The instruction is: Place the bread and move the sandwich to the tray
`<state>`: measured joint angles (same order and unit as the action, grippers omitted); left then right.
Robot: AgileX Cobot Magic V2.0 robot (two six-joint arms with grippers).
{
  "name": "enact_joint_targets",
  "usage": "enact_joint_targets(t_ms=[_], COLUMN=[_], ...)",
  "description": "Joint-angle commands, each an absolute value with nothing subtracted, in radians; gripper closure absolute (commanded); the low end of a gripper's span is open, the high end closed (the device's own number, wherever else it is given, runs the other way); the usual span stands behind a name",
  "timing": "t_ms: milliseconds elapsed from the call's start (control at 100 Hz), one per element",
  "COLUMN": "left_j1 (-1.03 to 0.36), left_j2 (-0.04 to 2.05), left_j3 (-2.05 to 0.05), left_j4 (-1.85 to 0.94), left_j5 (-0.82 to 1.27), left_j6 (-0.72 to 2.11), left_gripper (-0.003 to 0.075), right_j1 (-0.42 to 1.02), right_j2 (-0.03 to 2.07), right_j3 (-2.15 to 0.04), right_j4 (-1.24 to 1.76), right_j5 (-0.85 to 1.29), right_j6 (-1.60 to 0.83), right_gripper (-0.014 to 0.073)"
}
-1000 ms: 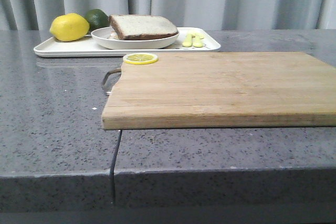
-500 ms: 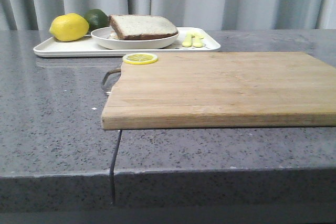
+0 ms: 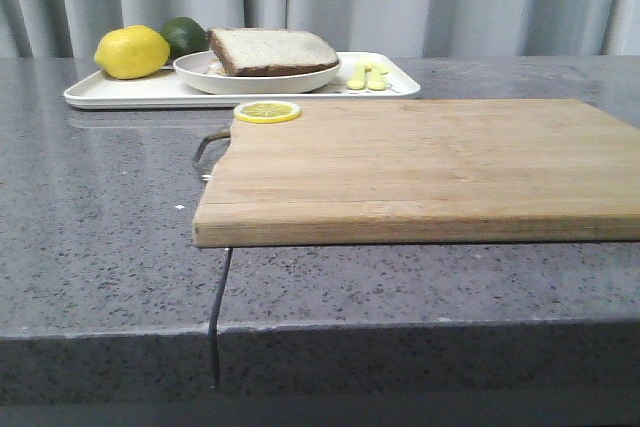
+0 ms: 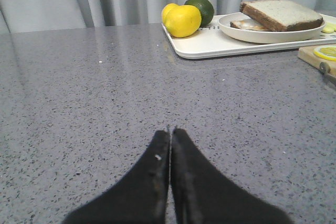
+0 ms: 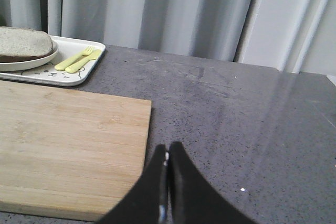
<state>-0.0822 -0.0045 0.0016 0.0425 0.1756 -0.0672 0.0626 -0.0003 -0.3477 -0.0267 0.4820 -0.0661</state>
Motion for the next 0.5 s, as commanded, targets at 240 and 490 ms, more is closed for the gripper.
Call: enact_joint_targets(t_ms=[240,490], left_j1=[-0.087,-0.087], left_j2=[-0.038,-0.038], left_j3=[0.017,0.017], left_j4=[0.036,0.036], left_j5=[0.096,0.096], left_j6=[-0.078,-0.078], left_gripper=[0.0739,0.0739], right_j1=[0.059,0.059], right_j2=[0.011,0.009], right_j3=[-0.221,-0.051], right_j4=[-0.033,0.040], right_j5=[0.308,0.116], right_j6=[-0.072,-0.058], right_gripper=[0.0661,0.0661])
